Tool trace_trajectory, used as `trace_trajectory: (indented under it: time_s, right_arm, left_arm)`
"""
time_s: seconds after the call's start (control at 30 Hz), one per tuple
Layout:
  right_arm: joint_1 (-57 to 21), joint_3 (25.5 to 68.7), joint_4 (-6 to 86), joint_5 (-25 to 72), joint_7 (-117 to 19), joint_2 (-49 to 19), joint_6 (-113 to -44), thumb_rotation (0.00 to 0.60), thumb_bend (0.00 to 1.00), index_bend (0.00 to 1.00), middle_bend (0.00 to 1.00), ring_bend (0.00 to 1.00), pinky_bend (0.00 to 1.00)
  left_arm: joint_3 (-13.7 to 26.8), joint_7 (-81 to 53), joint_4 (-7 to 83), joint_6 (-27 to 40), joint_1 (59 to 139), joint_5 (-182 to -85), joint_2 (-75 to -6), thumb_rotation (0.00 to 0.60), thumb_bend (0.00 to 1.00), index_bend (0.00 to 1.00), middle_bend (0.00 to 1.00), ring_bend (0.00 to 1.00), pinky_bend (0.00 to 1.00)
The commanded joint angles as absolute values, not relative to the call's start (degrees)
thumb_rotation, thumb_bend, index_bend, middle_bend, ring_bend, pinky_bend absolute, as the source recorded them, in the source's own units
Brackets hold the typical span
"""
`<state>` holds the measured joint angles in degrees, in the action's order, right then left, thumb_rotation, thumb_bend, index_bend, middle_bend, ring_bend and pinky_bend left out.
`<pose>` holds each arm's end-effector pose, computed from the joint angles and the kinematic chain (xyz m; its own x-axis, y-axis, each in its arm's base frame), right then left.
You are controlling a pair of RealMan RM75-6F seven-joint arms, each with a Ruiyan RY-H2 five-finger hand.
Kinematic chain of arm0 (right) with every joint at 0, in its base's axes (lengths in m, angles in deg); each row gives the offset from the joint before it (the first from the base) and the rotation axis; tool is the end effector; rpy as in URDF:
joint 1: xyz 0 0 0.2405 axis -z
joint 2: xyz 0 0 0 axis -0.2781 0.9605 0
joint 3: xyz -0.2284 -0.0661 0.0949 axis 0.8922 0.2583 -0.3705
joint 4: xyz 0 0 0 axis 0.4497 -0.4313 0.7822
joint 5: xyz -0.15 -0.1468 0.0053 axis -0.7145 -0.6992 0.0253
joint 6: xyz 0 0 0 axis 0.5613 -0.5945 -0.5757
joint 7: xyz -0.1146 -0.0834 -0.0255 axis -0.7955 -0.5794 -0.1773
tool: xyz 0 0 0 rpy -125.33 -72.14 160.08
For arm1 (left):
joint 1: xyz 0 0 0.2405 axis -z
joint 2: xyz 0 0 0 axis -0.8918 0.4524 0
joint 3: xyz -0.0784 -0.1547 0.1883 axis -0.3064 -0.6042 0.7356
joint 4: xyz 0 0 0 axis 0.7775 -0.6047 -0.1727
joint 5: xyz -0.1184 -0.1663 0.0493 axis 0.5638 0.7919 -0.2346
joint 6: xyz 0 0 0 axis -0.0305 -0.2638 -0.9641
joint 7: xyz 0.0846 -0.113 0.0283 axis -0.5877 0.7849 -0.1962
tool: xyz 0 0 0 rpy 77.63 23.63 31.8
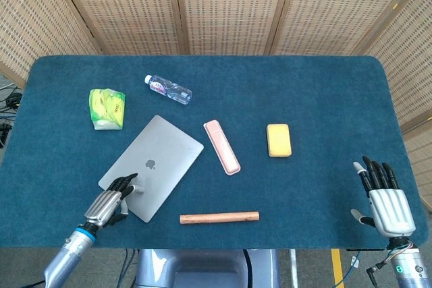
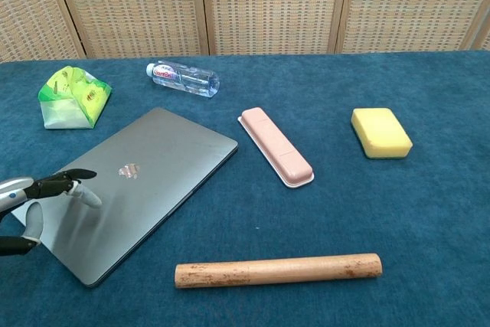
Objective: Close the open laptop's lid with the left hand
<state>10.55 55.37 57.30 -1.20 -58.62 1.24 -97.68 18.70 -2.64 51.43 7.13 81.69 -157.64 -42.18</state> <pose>-0.3056 -0.1814 0.1365 0.4950 -0.0369 0.8681 -0.8682 -0.0601 0.4925 -0.2593 0.2022 -0.0142 0.0731 0.4871 0.8703 0.9888 -0.1495 0.0006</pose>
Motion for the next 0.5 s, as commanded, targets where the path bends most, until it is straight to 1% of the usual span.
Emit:
trace_trajectory:
  time_s: [0.03, 0.1, 0.13, 0.2, 0.23, 0.3, 0.4, 0.5]
  right_arm:
    - [10.55, 55.37, 57.27, -1.22, -58.58, 1.23, -97.69, 0.6, 0.1, 0.0, 0.0, 0.0, 0.0]
    - [10.52, 55.36, 57.22, -1.25, -58.63, 1.18, -97.67, 0.6, 0.1, 0.0, 0.0, 0.0, 0.0]
    - [10.52, 55.36, 57.22, -1.25, -58.64, 1.17, -97.66, 0.6, 0.1, 0.0, 0.0, 0.0, 0.0]
    - [10.49, 55.34, 57.24, -1.27, -58.65, 1.17, -97.65, 0.6, 0.1, 0.0, 0.0, 0.0, 0.0]
    - [10.48, 55.32, 57.24, -1.27, -58.7, 1.16, -97.66, 0.6, 0.1, 0.0, 0.0, 0.0, 0.0]
    - [10.49, 55.31, 57.27, -1.25, -58.71, 1.13, -97.69, 0.6, 0.1, 0.0, 0.0, 0.0, 0.0]
    - [10.49, 55.35, 57.23, -1.26, -58.95, 1.01, -97.64, 0.6, 0.1, 0.0, 0.0, 0.0, 0.0]
    - [10.48, 55.48, 57.3, -1.41, -59.32, 0.88, -97.6, 0.6, 0.1, 0.0, 0.0, 0.0, 0.0]
  left_arm:
    - [18.04, -0.6, 53.0, 3.7, 80.99, -159.56, -41.07, 0.6, 0.91, 0.26, 0.0, 0.02, 0.0]
    - [17.66, 0.61, 54.08, 0.54, 80.29, -161.17, -40.07, 0.6, 0.76, 0.26, 0.0, 0.01, 0.0]
    - [17.43, 0.65, 54.34, -0.77, 79.97, -161.69, -39.74, 0.6, 0.69, 0.26, 0.0, 0.01, 0.0]
    - [16.86, -0.14, 54.49, -3.94, 79.06, -162.65, -39.31, 0.6, 0.52, 0.26, 0.0, 0.0, 0.0]
    - [16.41, -1.15, 54.35, -6.53, 78.19, -163.25, -39.18, 0.6, 0.45, 0.25, 0.0, 0.0, 0.0]
    - [15.72, -2.82, 53.67, -10.69, 76.67, -164.09, -39.58, 0.6, 0.34, 0.21, 0.0, 0.0, 0.0]
    - [14.8, -7.78, 51.04, -16.61, 74.51, -165.6, -40.51, 0.6, 0.22, 0.14, 0.0, 0.0, 0.0]
    - [14.09, -15.66, 48.15, -22.18, 72.51, -167.58, -41.29, 0.6, 0.19, 0.14, 0.0, 0.0, 0.0]
